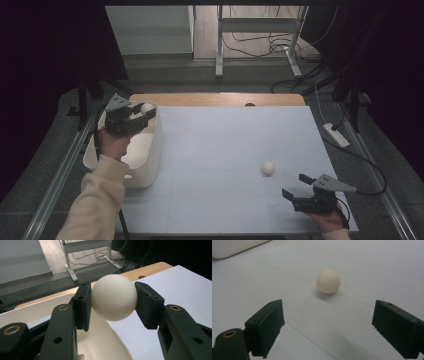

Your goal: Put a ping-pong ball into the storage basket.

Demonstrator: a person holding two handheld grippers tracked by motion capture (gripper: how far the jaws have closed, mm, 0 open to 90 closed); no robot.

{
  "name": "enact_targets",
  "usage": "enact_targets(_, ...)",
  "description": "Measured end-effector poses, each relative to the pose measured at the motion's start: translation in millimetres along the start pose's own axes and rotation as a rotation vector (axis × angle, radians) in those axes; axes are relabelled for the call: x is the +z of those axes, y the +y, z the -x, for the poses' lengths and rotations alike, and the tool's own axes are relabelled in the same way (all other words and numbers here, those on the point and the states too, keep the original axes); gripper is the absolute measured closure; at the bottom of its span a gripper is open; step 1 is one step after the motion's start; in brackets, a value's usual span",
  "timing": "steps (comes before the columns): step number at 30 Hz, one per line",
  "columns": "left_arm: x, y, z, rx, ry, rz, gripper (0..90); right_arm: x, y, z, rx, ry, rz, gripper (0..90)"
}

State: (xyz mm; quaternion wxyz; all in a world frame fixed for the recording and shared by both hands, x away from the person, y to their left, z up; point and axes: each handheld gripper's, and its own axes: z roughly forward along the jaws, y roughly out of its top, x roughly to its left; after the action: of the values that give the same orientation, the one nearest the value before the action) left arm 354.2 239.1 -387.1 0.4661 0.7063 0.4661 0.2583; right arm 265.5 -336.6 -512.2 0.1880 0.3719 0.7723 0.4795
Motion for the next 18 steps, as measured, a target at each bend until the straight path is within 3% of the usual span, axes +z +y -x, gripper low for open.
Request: enact_targets(18,2.1,-8.3,-26.9,-0.050,0.062,-0.039,50.5,-0.2,0.3,-0.6,0.000,0.000,0.000,10.5)
